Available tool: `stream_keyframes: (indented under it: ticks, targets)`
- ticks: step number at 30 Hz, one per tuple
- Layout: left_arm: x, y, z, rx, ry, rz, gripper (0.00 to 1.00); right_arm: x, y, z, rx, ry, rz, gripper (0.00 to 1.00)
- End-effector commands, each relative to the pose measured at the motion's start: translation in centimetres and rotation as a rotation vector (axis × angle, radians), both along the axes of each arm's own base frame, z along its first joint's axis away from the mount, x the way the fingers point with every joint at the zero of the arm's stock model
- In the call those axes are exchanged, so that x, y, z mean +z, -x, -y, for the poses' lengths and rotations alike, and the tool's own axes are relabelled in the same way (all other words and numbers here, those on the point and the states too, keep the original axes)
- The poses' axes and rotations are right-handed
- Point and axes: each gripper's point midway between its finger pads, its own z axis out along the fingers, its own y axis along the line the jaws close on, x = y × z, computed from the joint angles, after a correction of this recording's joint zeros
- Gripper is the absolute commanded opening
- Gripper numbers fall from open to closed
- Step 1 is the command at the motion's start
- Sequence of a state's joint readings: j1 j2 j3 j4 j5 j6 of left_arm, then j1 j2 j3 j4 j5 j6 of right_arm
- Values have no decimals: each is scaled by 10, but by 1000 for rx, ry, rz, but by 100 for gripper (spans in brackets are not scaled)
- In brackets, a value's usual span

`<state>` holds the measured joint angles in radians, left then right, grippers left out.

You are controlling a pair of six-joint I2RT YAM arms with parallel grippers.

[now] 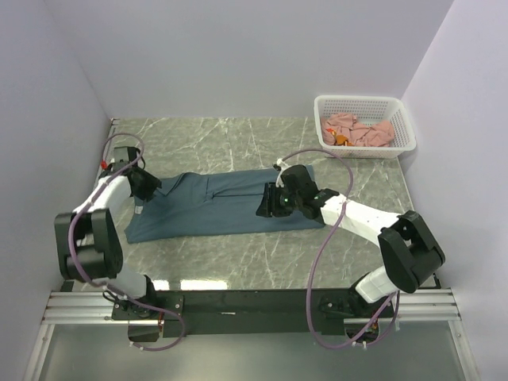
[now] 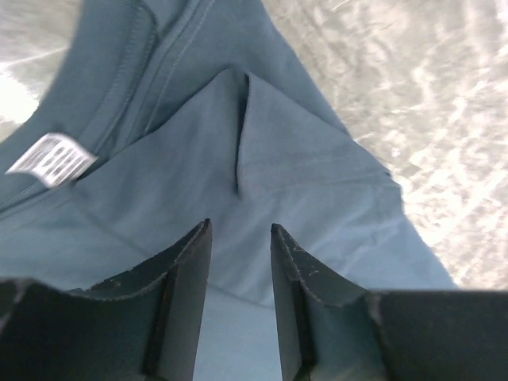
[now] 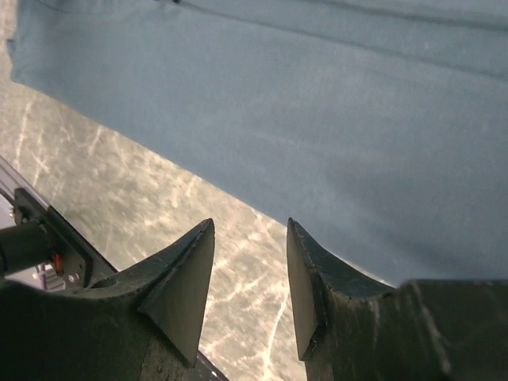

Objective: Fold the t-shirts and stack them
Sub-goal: Fold the tshirt

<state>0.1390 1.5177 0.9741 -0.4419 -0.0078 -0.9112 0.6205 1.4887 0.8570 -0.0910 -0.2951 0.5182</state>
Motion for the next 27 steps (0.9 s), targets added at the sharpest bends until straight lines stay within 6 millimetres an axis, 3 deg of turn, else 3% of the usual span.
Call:
stream_keyframes:
  ticks: [1, 8, 18, 21, 22, 27]
  targets:
    - [8, -31, 5, -50, 4, 57, 41, 6, 5, 8, -8, 1, 34, 49]
    - [-22, -44, 11, -79, 1, -10, 42, -8, 10, 18, -24, 36, 23, 49]
    - [-40, -45, 10, -77, -5, -56, 41, -14, 13, 22, -34, 46, 18, 49]
    - [-39, -43, 12, -82, -6, -54, 34, -14, 13, 23, -38, 46, 18, 49]
    - [-37, -44, 12, -83, -7, -48, 26, -14, 13, 23, -35, 48, 17, 49]
    - [-23, -44, 6, -89, -49, -37, 7, -14, 14, 23, -36, 46, 18, 49]
